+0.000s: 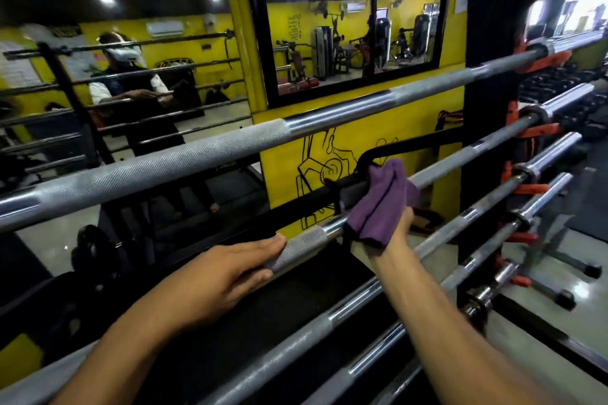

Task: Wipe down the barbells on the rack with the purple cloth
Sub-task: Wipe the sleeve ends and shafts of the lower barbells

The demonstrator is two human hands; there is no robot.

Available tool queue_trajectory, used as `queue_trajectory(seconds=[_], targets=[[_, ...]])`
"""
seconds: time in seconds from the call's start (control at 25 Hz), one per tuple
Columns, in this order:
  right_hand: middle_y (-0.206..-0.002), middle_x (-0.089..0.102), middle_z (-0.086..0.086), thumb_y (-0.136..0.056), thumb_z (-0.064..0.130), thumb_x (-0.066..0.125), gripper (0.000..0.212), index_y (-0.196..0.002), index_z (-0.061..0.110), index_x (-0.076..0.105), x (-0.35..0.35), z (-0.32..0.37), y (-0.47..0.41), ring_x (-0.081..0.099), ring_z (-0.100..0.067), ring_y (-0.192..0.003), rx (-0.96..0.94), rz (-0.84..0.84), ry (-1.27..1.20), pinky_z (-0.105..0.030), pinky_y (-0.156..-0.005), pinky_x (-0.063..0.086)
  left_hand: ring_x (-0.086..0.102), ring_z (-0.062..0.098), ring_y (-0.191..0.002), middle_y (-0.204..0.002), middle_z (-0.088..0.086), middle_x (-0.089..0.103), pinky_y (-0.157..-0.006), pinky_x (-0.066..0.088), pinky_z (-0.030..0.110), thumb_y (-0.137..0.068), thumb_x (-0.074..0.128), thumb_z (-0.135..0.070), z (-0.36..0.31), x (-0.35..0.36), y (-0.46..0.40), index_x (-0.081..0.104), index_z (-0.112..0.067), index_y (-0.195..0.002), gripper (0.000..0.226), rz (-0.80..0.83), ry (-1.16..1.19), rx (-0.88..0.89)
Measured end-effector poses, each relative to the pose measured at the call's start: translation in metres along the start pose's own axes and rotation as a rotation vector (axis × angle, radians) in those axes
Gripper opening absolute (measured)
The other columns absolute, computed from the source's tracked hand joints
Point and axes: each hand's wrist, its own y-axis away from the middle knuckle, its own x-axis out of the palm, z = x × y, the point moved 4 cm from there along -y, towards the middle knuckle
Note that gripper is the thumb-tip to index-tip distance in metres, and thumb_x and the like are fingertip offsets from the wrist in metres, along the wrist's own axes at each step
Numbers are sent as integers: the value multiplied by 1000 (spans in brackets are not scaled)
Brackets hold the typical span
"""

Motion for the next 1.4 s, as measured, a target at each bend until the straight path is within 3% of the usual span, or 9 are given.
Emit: queue_trajectory(seconds=[0.12, 0.24, 0.52, 0.68, 0.84, 1.0, 1.12, 1.24, 1.4], targets=[[-75, 58, 0, -103, 42, 47, 23, -106, 20, 54, -1, -50, 58, 62, -13, -61, 3, 37, 124, -19, -53, 49, 41, -11, -134, -146, -24, 47, -113, 33, 16, -96, 59, -47, -4, -4, -3, 50, -28, -145, 53, -50, 40, -9], [-91, 63, -1, -83, 61, 63, 53, -121, 25, 56, -1, -60, 73, 63, -17, -80, -19, 102, 195, -28, -74, 52, 43, -11, -132, -143, -21, 51, -112, 33, 14, -94, 58, -51, -2, -5, -2, 54, -26, -142, 55, -76, 46, -17], [-48, 55, 7, -111, 34, 24, 35, -85, 21, 43, 9, 15, 22, 56, -8, -52, -40, -8, 20, -16, -47, 42, 43, -12, -132, -143, -26, 49, -112, 38, 20, -92, 51, -60, 1, -3, 0, 51, -34, -143, 58, -71, 17, -44], [-50, 53, 3, -110, 35, 26, 40, -78, 20, 45, 7, -51, 98, 51, -1, -38, 108, 84, 105, -12, -40, 40, 44, -12, -130, -141, -22, 53, -110, 36, 14, -90, 59, -49, -2, -4, -3, 56, -29, -141, 55, -76, 49, -49], [-63, 53, -1, -109, 38, 28, 38, -83, 22, 49, -1, -61, 91, 54, -11, -59, 98, 81, 202, -12, -46, 42, 45, -15, -128, -138, -25, 53, -109, 36, 12, -91, 62, -51, -1, -3, -1, 57, -29, -139, 53, -105, 19, -48], [-92, 63, 10, -101, 62, 32, 35, -99, 35, 54, -30, -10, 10, 62, -13, -87, -9, 13, 342, -30, -75, 54, 43, -17, -128, -137, -27, 51, -109, 36, 12, -89, 61, -50, -2, -4, 0, 57, -31, -139, 54, -129, -2, -44], [-57, 57, 7, -109, 44, 27, 37, -85, 22, 46, -19, -5, 10, 52, -9, -63, -12, 24, 262, -17, -51, 47, 44, -16, -127, -137, -26, 52, -110, 37, 14, -92, 62, -53, 1, -3, -1, 58, -30, -139, 53, -124, -4, -42], [-50, 56, 13, -109, 35, 36, 31, -85, 19, 49, -8, -21, 69, 56, -1, -47, -35, 187, 488, -14, -45, 44, 46, -14, -127, -137, -26, 54, -109, 40, 17, -88, 61, -59, 2, -4, -1, 58, -32, -138, 56, -121, 1, -46], [-79, 71, 15, -98, 47, 53, 29, -106, 21, 64, -30, -9, 115, 68, 2, -75, -282, 406, 951, -10, -64, 49, 49, -11, -126, -138, -27, 54, -104, 48, 25, -93, 57, -56, -6, -4, 5, 56, -37, -139, 50, -142, -96, -98]])
